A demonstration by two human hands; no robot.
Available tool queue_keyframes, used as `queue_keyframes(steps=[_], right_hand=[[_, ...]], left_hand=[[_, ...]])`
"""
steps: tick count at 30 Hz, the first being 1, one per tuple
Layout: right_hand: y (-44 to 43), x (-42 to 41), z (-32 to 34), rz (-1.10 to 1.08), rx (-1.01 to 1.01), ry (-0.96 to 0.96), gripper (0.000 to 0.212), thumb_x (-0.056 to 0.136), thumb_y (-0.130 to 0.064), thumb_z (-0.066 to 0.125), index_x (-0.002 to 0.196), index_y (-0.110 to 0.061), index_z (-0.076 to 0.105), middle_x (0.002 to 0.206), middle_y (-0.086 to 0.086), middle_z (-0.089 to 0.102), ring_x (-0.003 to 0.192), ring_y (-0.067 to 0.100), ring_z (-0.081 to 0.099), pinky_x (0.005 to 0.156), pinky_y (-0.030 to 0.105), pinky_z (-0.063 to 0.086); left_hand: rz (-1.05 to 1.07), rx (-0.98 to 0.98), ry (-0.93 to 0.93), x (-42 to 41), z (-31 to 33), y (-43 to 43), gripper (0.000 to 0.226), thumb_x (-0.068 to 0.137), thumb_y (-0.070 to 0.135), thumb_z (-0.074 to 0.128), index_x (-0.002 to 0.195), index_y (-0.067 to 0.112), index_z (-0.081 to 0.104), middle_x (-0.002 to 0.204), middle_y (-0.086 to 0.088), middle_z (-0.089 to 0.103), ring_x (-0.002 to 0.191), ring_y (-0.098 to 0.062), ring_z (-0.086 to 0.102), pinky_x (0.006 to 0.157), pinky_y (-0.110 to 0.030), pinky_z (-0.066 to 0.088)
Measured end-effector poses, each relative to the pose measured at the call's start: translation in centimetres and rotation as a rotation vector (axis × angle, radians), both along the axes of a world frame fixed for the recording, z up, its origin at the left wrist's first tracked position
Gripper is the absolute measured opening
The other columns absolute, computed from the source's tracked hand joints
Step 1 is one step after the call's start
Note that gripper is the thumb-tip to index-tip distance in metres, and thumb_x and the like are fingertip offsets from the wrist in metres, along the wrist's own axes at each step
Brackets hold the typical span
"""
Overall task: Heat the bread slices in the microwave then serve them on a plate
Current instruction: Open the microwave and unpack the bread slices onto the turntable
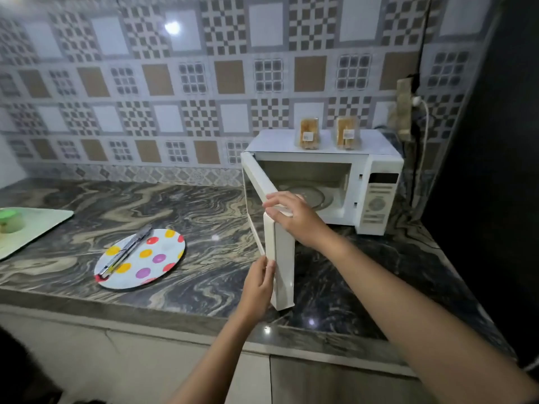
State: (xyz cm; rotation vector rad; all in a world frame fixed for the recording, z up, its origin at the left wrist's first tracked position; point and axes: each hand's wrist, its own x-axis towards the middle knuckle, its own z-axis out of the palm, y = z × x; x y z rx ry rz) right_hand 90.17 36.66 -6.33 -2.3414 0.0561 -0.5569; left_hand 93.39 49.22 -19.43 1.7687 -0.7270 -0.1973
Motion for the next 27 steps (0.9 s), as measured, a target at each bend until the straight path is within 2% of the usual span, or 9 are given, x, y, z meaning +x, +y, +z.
queue_keyframes(steps=[3, 7, 9, 11, 13, 16, 20, 24, 27], right_hand=[[3.6, 1.3, -0.5, -0.038, -0.007, -0.031, 0.027, 0.095, -0.031, 0.050, 0.116, -0.017, 0.061, 0.135, -0.004, 0.051, 0.130, 0.016, 0.034, 0.096, 0.019, 0.020], [7.8, 3.4, -1.0, 0.005, -0.069, -0.013, 0.037, 0.094, -0.033, 0.052, 0.126, -0.017, 0.054, 0.142, -0.002, 0.044, 0.135, 0.018, 0.028, 0.108, 0.025, 0.018], [9.5, 4.3, -1.0, 0.010, -0.060, -0.031, 0.035, 0.092, -0.029, 0.055, 0.122, -0.012, 0.054, 0.138, 0.001, 0.048, 0.132, 0.021, 0.031, 0.105, 0.026, 0.022], [11.0, 5.3, -1.3, -0.003, -0.040, -0.082, 0.028, 0.089, -0.023, 0.059, 0.112, -0.007, 0.056, 0.128, 0.005, 0.055, 0.126, 0.026, 0.036, 0.096, 0.024, 0.025], [12.3, 6.3, -1.6, -0.029, -0.028, -0.132, 0.024, 0.087, -0.020, 0.061, 0.104, -0.005, 0.056, 0.120, 0.007, 0.059, 0.120, 0.029, 0.041, 0.087, 0.021, 0.023], [13.5, 7.3, -1.7, -0.048, -0.015, -0.164, 0.022, 0.085, -0.018, 0.063, 0.100, -0.004, 0.056, 0.116, 0.006, 0.060, 0.116, 0.028, 0.041, 0.081, 0.018, 0.021], [14.2, 8.4, -1.8, -0.060, -0.026, -0.204, 0.025, 0.083, -0.020, 0.067, 0.098, -0.003, 0.058, 0.113, 0.007, 0.063, 0.115, 0.027, 0.046, 0.083, 0.017, 0.019], [15.0, 8.8, -2.1, -0.071, 0.006, -0.202, 0.026, 0.083, -0.019, 0.066, 0.103, -0.005, 0.057, 0.115, 0.003, 0.061, 0.122, 0.024, 0.042, 0.094, 0.022, 0.024], [15.2, 9.1, -2.4, -0.049, 0.044, -0.217, 0.023, 0.081, -0.013, 0.066, 0.102, -0.006, 0.059, 0.117, 0.003, 0.060, 0.122, 0.024, 0.044, 0.099, 0.025, 0.028]], left_hand=[[0.060, -0.072, 0.074, 0.5, -0.3, 2.7, 0.027, 0.100, 0.034, 0.035, 0.107, 0.019, 0.055, 0.104, -0.005, 0.061, 0.097, -0.017, 0.057, 0.083, -0.035, 0.046], [0.214, -0.103, 0.134, 2.1, -1.3, 5.8, 0.036, 0.100, 0.035, 0.034, 0.129, 0.021, 0.049, 0.124, 0.005, 0.057, 0.116, -0.009, 0.051, 0.099, -0.029, 0.041], [0.331, -0.056, 0.156, 3.0, -1.3, 7.2, 0.035, 0.100, 0.034, 0.033, 0.122, 0.014, 0.053, 0.119, 0.002, 0.056, 0.115, -0.015, 0.050, 0.096, -0.030, 0.038], [0.392, -0.045, 0.160, 3.7, -0.8, 8.3, 0.032, 0.101, 0.028, 0.032, 0.102, 0.006, 0.055, 0.099, -0.012, 0.057, 0.103, -0.028, 0.053, 0.081, -0.031, 0.036], [0.431, -0.041, 0.168, 4.4, -0.3, 9.2, 0.034, 0.101, 0.027, 0.031, 0.088, 0.003, 0.051, 0.088, -0.019, 0.052, 0.098, -0.038, 0.050, 0.076, -0.038, 0.035], [0.474, 0.001, 0.175, 6.0, -0.6, 10.1, 0.036, 0.100, 0.029, 0.031, 0.093, 0.004, 0.055, 0.096, -0.020, 0.057, 0.098, -0.034, 0.053, 0.085, -0.042, 0.040], [0.478, 0.022, 0.203, 7.3, -0.7, 11.1, 0.037, 0.100, 0.034, 0.032, 0.090, 0.008, 0.056, 0.091, -0.009, 0.060, 0.089, -0.024, 0.055, 0.080, -0.038, 0.041], [0.459, -0.027, 0.208, 7.2, -0.3, 12.1, 0.036, 0.098, 0.029, 0.038, 0.085, 0.000, 0.054, 0.079, -0.010, 0.052, 0.075, -0.021, 0.048, 0.066, -0.032, 0.034], [0.458, -0.027, 0.192, 7.2, -0.3, 12.9, 0.026, 0.096, 0.026, 0.044, 0.087, 0.006, 0.059, 0.083, -0.009, 0.058, 0.079, -0.020, 0.053, 0.071, -0.035, 0.041]])
